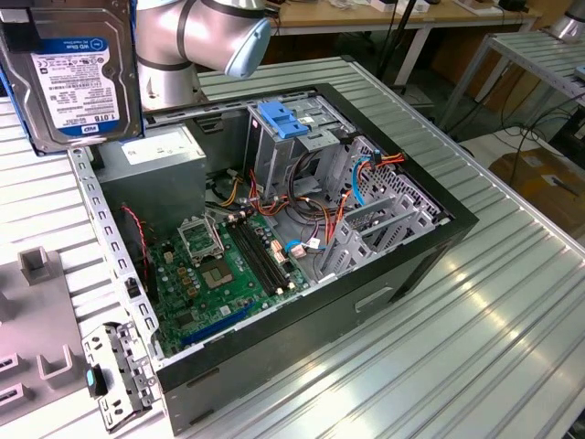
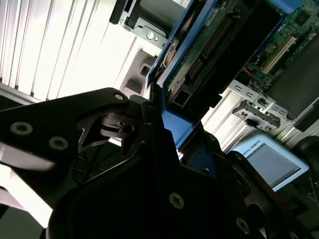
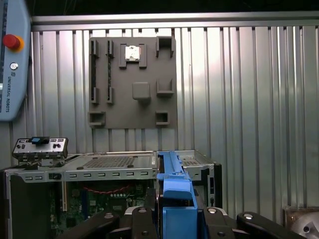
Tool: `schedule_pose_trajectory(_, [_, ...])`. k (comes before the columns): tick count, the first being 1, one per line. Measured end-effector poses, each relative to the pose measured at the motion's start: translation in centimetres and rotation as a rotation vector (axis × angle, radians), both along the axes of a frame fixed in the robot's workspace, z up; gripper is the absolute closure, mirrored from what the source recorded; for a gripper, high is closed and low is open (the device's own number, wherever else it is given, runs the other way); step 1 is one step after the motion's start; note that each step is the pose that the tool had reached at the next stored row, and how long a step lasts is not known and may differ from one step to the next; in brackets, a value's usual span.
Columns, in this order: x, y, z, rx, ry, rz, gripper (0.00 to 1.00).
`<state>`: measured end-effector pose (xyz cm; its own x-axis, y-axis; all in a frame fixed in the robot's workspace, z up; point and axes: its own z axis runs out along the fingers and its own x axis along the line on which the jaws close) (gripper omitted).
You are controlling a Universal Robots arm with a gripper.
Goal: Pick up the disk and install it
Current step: 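Pick up the disk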
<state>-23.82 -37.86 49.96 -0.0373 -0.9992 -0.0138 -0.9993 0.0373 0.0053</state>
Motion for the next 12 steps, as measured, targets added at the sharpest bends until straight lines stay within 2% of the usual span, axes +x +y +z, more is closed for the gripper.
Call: schedule_pose_trajectory(12, [1.89, 0.0, -0.01, 0.0001, 0.0008, -0.001, 0.63])
